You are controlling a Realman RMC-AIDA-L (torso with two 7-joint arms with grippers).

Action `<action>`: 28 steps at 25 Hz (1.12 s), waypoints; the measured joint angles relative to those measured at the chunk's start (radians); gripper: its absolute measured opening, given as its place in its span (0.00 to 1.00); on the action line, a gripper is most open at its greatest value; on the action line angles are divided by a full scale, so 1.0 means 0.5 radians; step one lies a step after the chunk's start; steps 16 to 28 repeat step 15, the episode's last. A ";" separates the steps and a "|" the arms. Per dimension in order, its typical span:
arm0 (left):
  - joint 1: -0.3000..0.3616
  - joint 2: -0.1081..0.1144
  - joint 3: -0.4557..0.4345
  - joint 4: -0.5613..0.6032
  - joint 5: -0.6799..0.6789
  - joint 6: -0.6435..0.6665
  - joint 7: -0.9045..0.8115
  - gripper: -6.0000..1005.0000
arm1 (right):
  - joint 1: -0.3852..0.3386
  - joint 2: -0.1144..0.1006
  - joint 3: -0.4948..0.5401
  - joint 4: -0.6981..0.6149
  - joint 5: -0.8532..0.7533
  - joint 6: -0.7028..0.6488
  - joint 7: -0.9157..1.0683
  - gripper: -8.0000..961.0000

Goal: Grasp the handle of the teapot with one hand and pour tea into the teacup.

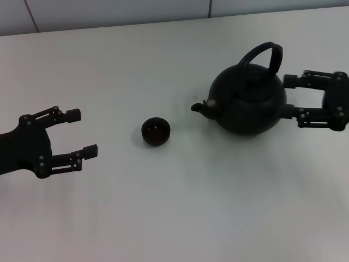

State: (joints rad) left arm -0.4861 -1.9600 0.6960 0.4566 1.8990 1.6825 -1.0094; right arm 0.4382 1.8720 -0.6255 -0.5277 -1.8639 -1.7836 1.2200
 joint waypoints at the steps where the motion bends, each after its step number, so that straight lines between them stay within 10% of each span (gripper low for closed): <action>1: -0.016 0.015 0.034 0.014 0.000 0.008 -0.038 0.86 | 0.058 -0.020 0.000 -0.012 -0.089 0.013 0.038 0.79; 9: -0.130 0.079 0.211 0.162 0.066 0.029 -0.334 0.86 | 0.360 -0.084 -0.009 -0.071 -0.507 0.037 0.237 0.79; 28: -0.195 0.084 0.204 0.193 0.187 0.047 -0.410 0.86 | 0.384 -0.071 -0.050 -0.154 -0.545 0.041 0.272 0.79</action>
